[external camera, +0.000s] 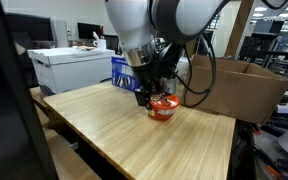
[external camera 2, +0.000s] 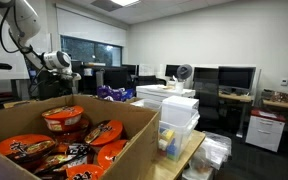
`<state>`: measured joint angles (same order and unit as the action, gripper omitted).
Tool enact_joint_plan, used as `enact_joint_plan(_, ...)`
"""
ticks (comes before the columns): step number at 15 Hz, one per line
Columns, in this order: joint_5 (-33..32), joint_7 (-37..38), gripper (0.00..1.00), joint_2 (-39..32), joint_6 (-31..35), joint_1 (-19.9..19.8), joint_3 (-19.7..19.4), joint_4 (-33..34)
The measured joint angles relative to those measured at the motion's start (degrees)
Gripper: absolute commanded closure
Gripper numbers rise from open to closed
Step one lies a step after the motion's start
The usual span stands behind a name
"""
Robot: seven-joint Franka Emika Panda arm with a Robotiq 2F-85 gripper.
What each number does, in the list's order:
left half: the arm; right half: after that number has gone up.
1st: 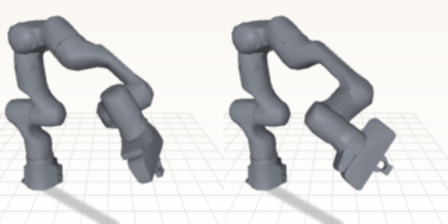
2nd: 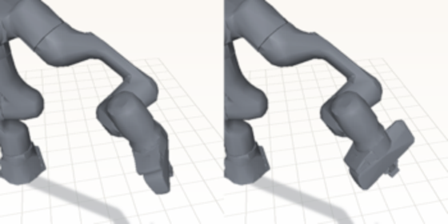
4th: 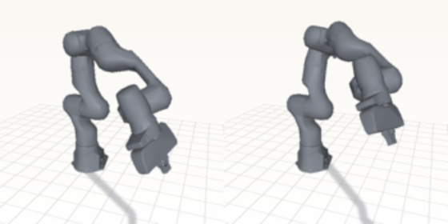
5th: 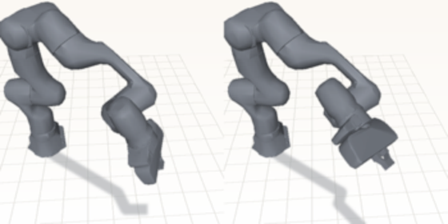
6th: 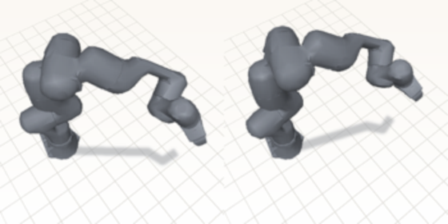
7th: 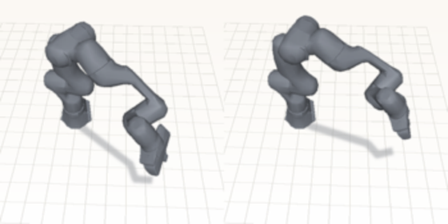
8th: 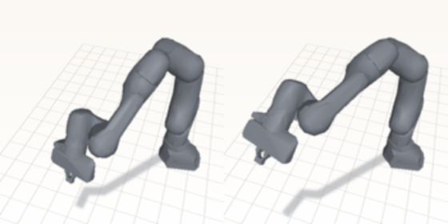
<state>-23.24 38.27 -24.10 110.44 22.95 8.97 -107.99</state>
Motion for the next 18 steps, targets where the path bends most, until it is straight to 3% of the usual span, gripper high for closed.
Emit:
enact_joint_plan(5,-1.86,2.92,0.0,-2.07,-0.53,1.8,-1.08,0.13)
enact_joint_plan(16,-9.85,12.49,0.0,-10.19,-11.02,6.77,-3.11,5.13)
enact_joint_plan(17,-10.27,12.98,0.25,-10.87,-12.14,7.15,-3.14,5.92)
enact_joint_plan(18,-10.58,13.34,0.25,-11.41,-13.02,7.45,-3.14,6.55)
